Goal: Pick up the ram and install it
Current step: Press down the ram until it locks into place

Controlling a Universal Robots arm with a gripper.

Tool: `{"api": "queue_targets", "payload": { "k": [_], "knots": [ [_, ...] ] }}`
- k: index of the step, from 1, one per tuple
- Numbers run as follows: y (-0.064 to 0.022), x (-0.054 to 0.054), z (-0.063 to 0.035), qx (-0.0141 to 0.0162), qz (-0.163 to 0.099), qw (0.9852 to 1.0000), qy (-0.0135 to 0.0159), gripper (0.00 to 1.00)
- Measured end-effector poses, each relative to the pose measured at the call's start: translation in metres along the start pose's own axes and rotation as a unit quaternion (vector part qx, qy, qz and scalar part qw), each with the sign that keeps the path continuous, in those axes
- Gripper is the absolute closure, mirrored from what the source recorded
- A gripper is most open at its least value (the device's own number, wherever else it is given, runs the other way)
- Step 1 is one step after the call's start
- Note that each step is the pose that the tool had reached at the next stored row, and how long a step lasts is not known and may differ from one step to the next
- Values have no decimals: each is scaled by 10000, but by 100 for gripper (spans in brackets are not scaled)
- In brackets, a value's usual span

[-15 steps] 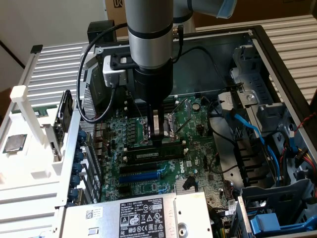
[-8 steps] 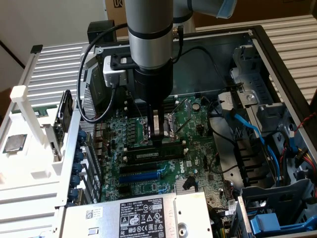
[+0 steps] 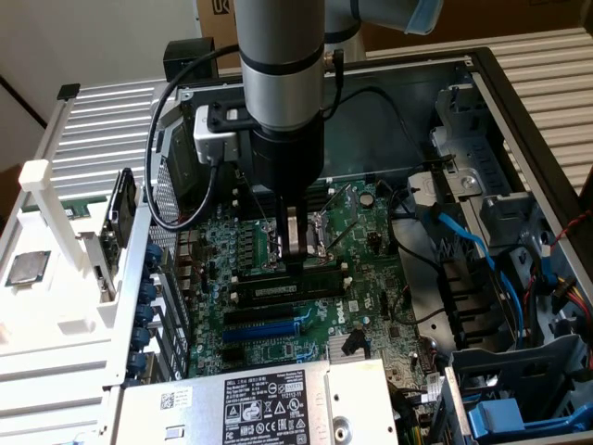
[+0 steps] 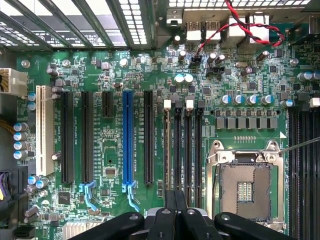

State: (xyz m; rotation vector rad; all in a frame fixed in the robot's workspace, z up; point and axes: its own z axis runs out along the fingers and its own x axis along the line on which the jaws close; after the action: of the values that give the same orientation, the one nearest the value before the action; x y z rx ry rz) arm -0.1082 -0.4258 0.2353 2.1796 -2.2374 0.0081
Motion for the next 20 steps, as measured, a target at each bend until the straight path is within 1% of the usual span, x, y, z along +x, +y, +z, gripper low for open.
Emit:
{"api": "queue_targets", "payload": {
  "k": [20],
  "knots": [
    [0, 1, 44, -1, 0, 10000, 2, 90]
  ]
}}
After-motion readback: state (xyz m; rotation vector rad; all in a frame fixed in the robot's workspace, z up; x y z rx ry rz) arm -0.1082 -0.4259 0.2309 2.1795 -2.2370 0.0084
